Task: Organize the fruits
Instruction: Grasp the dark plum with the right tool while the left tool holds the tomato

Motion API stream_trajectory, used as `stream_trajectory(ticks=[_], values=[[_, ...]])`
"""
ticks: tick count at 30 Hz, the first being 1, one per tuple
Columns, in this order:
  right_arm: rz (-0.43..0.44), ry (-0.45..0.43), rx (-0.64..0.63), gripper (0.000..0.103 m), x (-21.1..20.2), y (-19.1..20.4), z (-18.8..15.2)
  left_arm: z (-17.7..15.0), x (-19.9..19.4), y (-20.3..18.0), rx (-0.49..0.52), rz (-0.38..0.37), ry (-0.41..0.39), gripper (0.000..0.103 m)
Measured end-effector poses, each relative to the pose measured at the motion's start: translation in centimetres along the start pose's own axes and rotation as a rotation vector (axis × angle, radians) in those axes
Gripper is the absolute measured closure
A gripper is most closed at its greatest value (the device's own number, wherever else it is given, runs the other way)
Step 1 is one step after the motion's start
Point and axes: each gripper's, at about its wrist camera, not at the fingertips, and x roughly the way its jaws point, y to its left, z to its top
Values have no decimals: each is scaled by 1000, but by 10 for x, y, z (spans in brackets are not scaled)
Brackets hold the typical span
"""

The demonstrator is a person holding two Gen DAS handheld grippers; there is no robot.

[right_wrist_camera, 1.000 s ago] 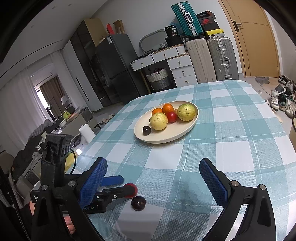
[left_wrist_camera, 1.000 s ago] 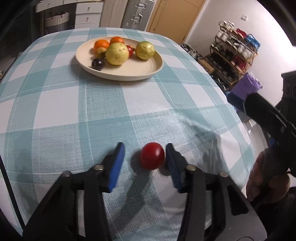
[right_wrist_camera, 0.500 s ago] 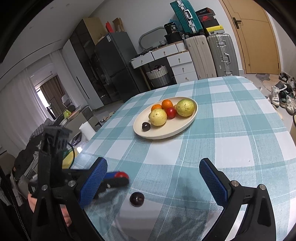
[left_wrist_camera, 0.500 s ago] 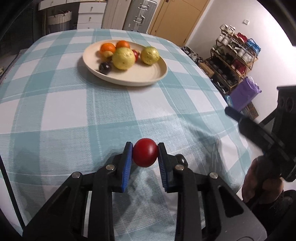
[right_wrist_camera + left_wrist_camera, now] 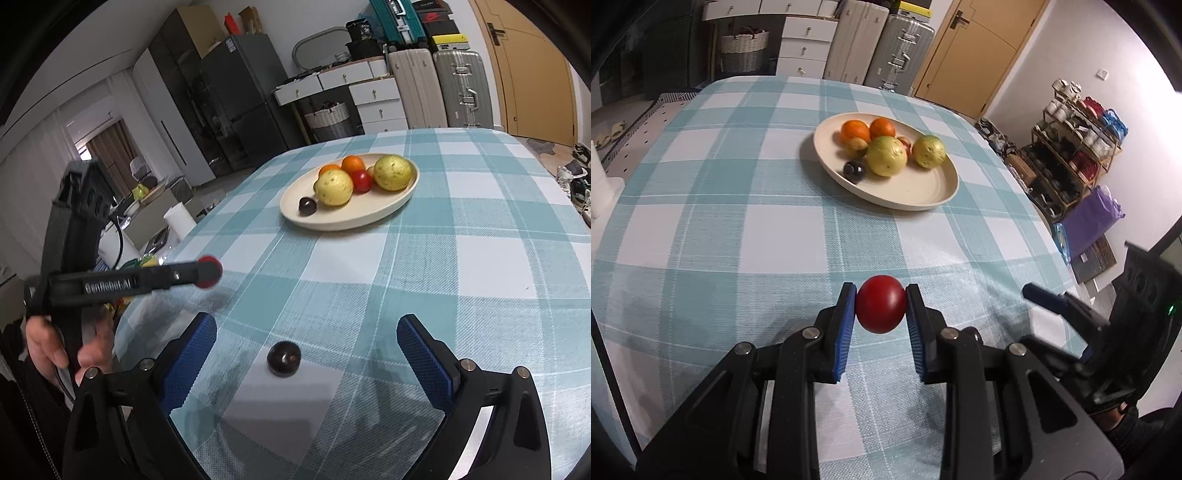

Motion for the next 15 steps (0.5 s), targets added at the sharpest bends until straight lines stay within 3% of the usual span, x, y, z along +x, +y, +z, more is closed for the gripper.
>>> stream_trajectory(ticks=[2,10,12,15], values=[[4,24,-9,18,6,3,-2,0,-3,3,-5,2,-5,79],[16,87,-51,33,22,14,-9,-1,-5,9,-30,14,-7,79],[-5,101,-61,47,26,15,-11,-2,-5,11,-41,15,-8,79],[-8,118,-54,51,30,15,-14,-3,-4,13,-43,16,-6,79]])
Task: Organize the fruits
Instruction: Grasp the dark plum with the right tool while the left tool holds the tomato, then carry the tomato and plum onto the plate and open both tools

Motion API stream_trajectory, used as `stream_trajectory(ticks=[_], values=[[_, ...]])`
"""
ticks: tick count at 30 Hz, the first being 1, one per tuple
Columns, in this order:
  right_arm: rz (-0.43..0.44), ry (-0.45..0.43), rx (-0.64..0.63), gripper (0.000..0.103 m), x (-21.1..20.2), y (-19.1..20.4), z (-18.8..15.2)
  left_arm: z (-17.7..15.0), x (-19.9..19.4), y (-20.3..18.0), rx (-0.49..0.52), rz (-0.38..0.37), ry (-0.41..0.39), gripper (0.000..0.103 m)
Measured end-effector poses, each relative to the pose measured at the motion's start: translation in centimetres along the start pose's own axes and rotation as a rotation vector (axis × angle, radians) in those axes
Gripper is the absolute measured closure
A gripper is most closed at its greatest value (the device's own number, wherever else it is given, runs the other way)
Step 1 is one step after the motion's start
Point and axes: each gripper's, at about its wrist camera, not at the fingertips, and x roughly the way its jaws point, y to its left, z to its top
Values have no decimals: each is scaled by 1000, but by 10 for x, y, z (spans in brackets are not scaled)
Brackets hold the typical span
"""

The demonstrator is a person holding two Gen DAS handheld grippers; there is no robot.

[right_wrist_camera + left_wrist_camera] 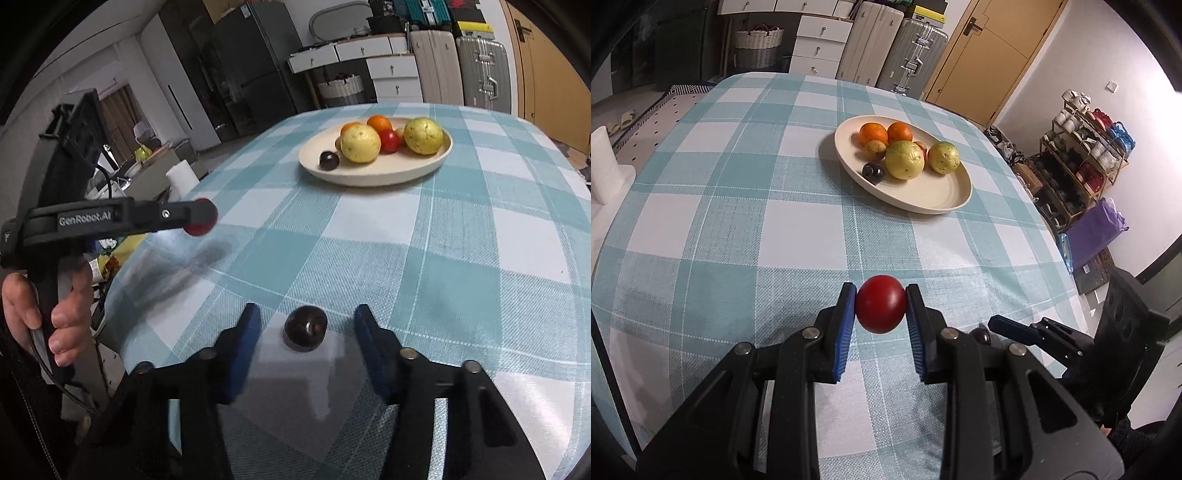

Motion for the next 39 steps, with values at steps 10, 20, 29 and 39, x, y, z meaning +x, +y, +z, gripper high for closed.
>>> stream_trajectory(ticks=[10,20,29,39], values=[[-32,6,-48,78,3,7,-3,-1,4,2,-10,-6,10,79],[5,-70,-12,78,-14,-2,19,13,9,0,-13,-10,5,79],[14,-135,18,78,-22,-20,58,45,26,-11,0,-30,-1,79],[2,-188,58,78,-14,-52,105,89,70,-33,16,-75,10,79]])
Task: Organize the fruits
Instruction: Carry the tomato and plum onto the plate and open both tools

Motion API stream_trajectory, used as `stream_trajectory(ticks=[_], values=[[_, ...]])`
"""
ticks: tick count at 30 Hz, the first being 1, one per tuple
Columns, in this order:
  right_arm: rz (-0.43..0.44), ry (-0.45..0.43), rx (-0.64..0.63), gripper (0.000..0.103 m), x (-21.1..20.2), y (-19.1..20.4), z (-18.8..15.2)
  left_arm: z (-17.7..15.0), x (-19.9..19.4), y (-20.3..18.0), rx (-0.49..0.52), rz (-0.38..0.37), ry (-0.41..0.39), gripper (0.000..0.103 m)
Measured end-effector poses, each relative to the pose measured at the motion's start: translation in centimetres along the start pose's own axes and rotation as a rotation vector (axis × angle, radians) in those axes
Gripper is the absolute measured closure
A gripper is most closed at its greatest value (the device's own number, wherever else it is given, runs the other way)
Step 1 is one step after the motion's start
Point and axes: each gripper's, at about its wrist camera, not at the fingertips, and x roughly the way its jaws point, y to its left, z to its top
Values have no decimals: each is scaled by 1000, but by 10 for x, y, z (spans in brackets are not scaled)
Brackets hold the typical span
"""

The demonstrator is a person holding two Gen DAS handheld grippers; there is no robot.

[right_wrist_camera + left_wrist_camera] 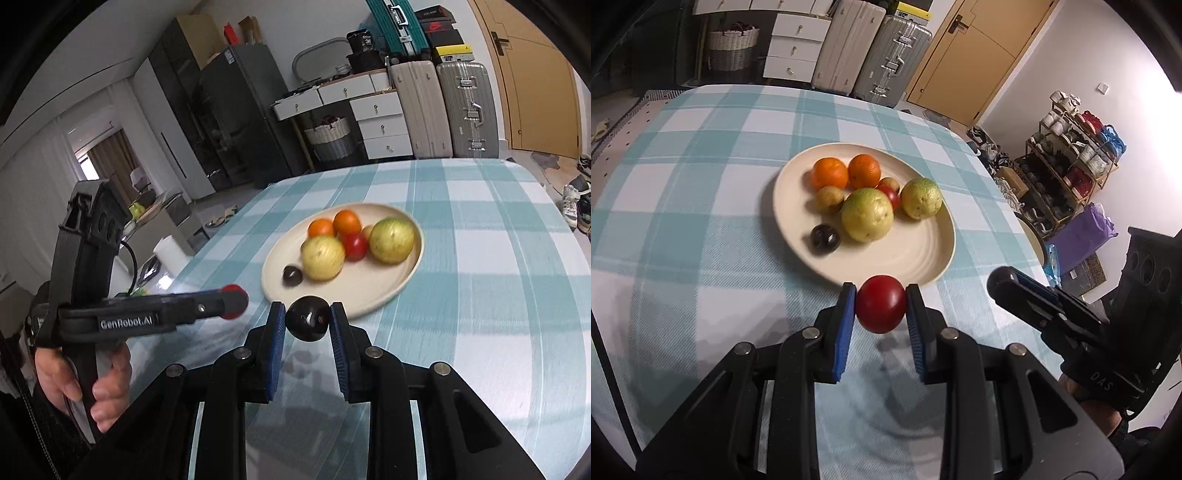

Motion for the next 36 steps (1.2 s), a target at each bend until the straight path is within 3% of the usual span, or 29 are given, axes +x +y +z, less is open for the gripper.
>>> stream_trajectory(ticks=[13,32,34,36], values=[[-28,23,53,78,39,-44,30,41,63,-23,37,-38,37,79],[-27,78,48,78,64,-62,28,73,89,-35,60,-38,25,79],[-30,85,41,74,68,-61,28,73,83,-35,62,-22,-5,79],[-43,64,50,46,65,-62,28,73,79,-36,67,-22,-12,78]])
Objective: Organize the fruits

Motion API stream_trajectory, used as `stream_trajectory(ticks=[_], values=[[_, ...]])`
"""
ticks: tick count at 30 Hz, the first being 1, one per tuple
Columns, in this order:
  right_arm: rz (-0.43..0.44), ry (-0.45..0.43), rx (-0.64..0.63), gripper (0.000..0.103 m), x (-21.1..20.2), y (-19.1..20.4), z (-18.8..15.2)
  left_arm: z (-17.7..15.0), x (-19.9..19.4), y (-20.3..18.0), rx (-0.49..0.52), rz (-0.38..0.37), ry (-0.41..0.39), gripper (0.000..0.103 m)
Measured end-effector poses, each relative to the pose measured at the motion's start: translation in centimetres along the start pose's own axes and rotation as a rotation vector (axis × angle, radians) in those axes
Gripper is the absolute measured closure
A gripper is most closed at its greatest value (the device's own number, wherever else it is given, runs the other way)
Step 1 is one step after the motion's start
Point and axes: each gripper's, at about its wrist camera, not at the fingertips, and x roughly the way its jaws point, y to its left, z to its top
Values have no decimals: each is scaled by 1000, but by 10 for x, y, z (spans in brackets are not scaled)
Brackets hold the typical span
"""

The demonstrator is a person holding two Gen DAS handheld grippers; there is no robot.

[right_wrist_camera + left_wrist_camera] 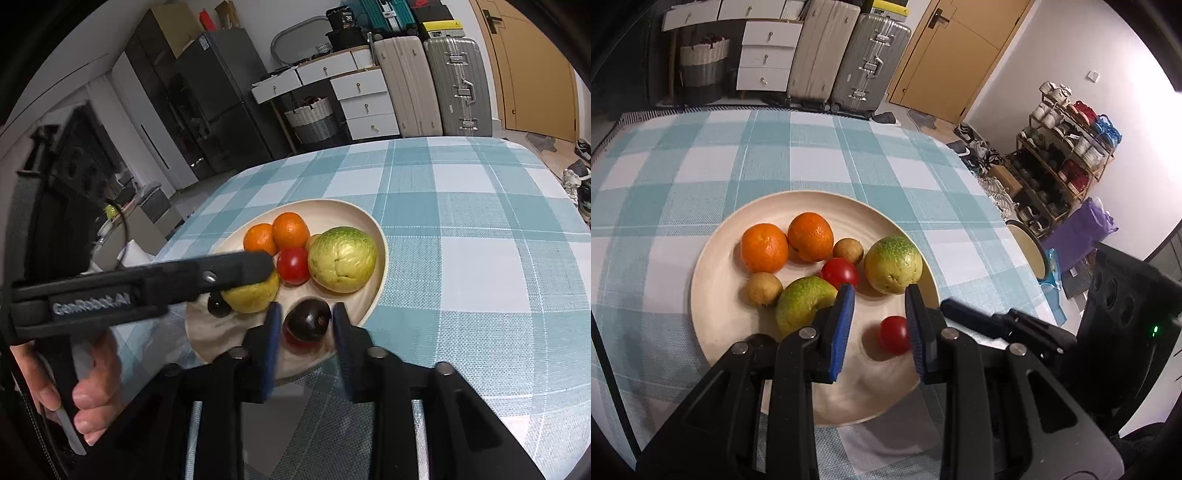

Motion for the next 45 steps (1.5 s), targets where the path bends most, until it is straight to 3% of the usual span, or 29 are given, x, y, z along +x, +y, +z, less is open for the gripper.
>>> stream_trajectory(ticks=[2,13,21,28,35,38,45], values=[[13,-38,17,42,-7,-2,1,-1,-4,1,1,5,-3,78],[-11,-121,32,40,-41,6,2,-13,-39,3,-6,63,-53,78],[-34,-254,-9,21,-86,30,5,-27,-79,-4,12,126,-131,54],[-38,-336,-64,12,-118,55,2,-43,-125,-14,47,190,-246,22],[-62,-392,-101,3,-138,75,-10,-58,-164,-16,43,220,-331,15],[-80,-407,-120,2,-142,80,-14,-66,-181,-15,42,259,-398,0],[-122,-449,-142,1,-148,84,-24,-81,-197,-10,64,330,-481,0]])
